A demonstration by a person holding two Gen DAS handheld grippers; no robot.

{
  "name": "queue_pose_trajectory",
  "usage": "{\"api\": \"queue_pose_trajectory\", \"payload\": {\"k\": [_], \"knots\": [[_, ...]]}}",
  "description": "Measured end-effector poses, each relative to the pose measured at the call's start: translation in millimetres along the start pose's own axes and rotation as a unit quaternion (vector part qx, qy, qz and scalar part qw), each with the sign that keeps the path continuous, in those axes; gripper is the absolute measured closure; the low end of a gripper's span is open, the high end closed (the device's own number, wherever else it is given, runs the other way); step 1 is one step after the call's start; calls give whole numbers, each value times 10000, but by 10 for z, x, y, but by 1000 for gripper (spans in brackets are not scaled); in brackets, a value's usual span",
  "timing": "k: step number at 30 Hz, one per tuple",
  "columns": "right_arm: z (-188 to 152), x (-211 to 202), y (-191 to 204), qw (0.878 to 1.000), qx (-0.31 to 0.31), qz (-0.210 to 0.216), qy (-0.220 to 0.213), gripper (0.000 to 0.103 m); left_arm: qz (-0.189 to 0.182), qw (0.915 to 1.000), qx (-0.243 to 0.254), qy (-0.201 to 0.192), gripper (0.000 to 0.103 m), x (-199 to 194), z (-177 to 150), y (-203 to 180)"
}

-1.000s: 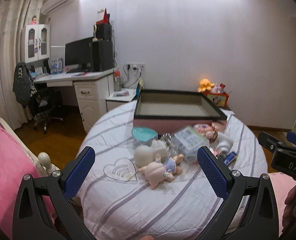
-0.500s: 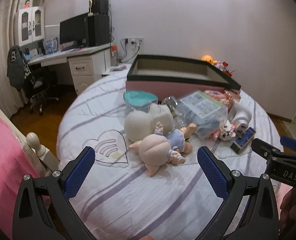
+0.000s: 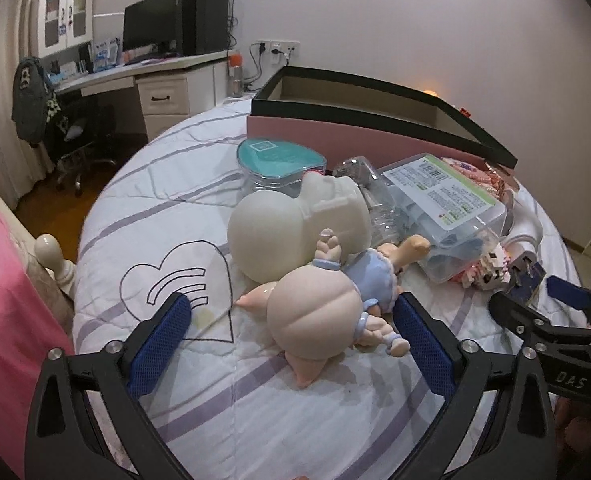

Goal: Organize rigid objects
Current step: 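Grasp the doll with the left gripper while the right gripper grasps the blue-gold box, then carry the doll and blue box into the pink tray and open both grippers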

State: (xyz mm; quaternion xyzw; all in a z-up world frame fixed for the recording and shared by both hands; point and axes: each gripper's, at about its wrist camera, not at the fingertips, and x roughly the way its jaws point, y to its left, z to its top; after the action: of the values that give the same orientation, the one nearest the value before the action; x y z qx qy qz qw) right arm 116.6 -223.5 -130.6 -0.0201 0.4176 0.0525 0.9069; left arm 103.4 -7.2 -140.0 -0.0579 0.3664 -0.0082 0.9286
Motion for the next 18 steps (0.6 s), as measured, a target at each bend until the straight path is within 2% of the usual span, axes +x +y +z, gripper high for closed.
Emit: {"api": "queue_pose_trajectory", "payload": {"k": [1,3,5,11,18], "knots": [[3,0,10,10000,-39,20,-13,8,-80,10000,-8,13,11,5,6,-6],[-12,-21,20,9999,-86,71,-62,18,-180,9998,23,-2,24,-10,2,-18],[-41,-49,12,9999,-79,101,-98,18,-238,9997,115,11,30,-26,-5,-76],[-76,-122,-9,9996,36,261,-117,19,-348,9992,167,59,31,-88,-33,-45],[-167,-295,3,9989,158,431,-95,18,-310,9991,271,82,31,-250,-117,9]]}}
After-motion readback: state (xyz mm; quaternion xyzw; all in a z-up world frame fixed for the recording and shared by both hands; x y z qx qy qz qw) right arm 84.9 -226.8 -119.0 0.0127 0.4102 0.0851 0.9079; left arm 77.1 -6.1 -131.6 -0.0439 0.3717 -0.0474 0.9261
